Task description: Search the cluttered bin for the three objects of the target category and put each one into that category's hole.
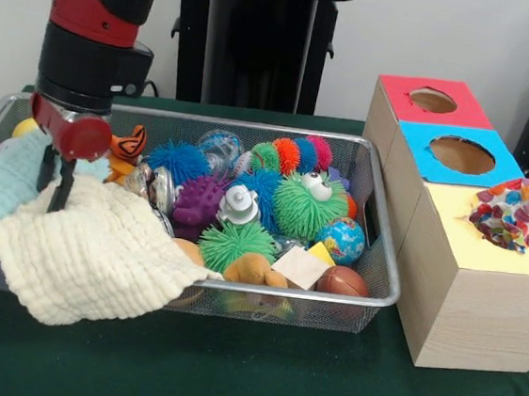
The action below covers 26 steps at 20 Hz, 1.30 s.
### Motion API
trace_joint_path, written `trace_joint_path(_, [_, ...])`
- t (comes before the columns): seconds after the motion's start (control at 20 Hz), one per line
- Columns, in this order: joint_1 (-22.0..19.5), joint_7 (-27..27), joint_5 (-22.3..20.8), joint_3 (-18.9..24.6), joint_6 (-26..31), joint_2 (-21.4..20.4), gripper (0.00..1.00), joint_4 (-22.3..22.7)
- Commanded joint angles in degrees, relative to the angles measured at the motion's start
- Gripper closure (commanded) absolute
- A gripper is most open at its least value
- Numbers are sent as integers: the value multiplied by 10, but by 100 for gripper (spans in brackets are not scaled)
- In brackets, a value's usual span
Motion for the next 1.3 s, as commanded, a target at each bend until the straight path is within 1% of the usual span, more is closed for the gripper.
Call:
trace_joint_path(0.05, [-32,-71,-25,118,104,0,0,61])
trace_joint_path(0.1, [-33,-72,-23,117,117,-2,0,57])
trace_joint_path(0.2, [-28,-70,-22,106,137,8,0,39])
trace_joint_path(0.4, [12,-43,-28,21,167,105,0,-96])
trace_joint_path(0.55, [14,-48,-38,4,171,137,0,-143])
trace_joint_path(0.6, [10,-55,-43,7,164,145,0,-154])
trace_joint_path(0.75, [-1,-65,-43,18,167,157,0,-168])
trace_joint_path(0.85, [-10,-76,-42,31,174,160,0,-167])
trace_joint_path(0.9, [-15,-91,-49,42,171,158,0,-164])
trace_joint_path(0.95, [-22,-94,-50,52,170,156,100,-159])
trace_joint_path(1.1, [-48,-135,-49,94,188,149,100,-142])
trace_joint_path(1.25, [-56,-142,-52,109,202,138,100,-128])
trace_joint_path(1.3, [-54,-138,-60,111,188,130,100,-119])
